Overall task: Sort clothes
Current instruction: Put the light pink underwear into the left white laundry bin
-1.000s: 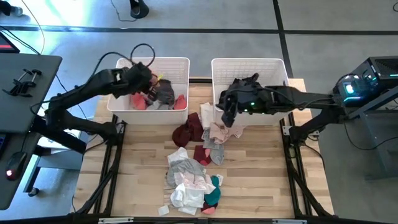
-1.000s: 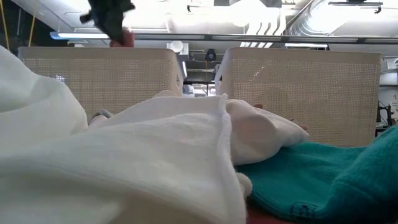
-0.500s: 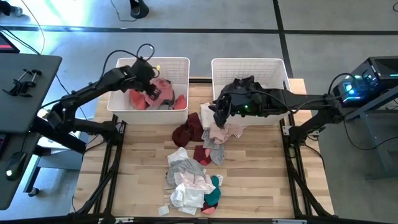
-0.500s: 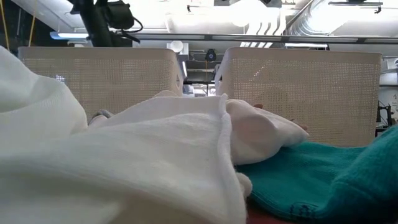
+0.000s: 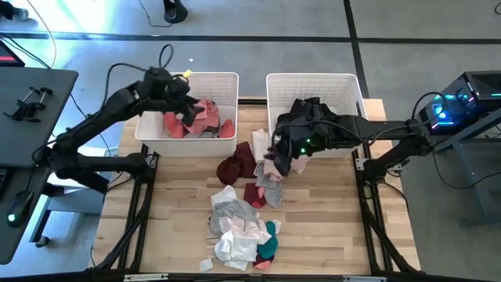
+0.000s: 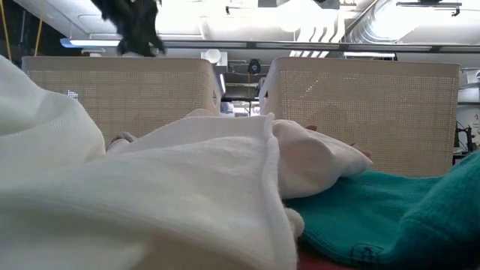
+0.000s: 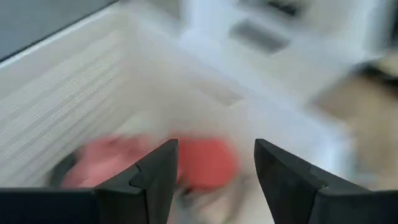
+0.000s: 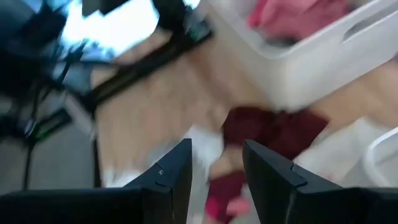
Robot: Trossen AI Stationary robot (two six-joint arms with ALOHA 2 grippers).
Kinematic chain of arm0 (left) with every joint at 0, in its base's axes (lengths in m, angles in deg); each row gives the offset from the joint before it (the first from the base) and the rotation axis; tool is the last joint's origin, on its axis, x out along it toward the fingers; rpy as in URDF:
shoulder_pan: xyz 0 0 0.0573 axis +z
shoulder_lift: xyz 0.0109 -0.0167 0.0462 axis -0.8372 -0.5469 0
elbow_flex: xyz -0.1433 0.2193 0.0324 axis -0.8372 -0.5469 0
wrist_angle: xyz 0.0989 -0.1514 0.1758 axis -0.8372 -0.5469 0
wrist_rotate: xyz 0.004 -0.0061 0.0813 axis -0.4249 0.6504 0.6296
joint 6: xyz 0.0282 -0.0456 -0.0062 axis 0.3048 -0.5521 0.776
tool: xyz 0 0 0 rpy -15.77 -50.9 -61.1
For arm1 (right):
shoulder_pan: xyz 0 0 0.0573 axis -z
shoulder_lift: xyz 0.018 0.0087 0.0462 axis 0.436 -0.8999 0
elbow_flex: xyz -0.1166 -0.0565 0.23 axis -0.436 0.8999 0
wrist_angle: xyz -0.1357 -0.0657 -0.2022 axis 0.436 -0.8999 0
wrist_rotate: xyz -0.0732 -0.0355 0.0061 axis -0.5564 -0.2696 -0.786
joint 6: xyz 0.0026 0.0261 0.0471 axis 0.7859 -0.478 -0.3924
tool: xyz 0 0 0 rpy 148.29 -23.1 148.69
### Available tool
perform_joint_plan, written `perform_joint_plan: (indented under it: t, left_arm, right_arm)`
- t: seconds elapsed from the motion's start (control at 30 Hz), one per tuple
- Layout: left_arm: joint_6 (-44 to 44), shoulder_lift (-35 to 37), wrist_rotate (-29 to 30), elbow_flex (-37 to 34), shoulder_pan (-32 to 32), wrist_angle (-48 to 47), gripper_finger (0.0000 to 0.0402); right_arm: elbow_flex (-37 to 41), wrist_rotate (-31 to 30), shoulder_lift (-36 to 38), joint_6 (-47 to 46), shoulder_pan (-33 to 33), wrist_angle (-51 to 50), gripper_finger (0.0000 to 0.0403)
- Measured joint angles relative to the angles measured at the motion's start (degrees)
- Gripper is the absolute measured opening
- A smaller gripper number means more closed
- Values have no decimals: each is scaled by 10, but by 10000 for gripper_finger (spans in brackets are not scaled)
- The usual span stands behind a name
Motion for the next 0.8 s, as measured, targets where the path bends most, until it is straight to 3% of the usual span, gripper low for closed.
perform_joint_plan:
  t: [0.1, 0.3, 0.47, 0.67, 0.8]
  left_arm:
    - [-18, 34, -25, 0, -42, 35, 190]
    - [-53, 69, 12, 0, -99, 62, 181]
    - [-58, 68, 46, 0, -120, 63, 179]
    - [-58, 57, 51, 0, -136, 61, 179]
    - [-58, 53, 51, 0, -153, 55, 179]
  right_arm:
    - [0, 53, -7, 38, -11, -53, 129]
    - [0, 56, -56, 102, -41, -173, 129]
    - [0, 1, -125, 163, -67, -208, 129]
    - [0, -86, -213, 164, -56, -206, 140]
    - [0, -95, -257, 147, -42, -206, 157]
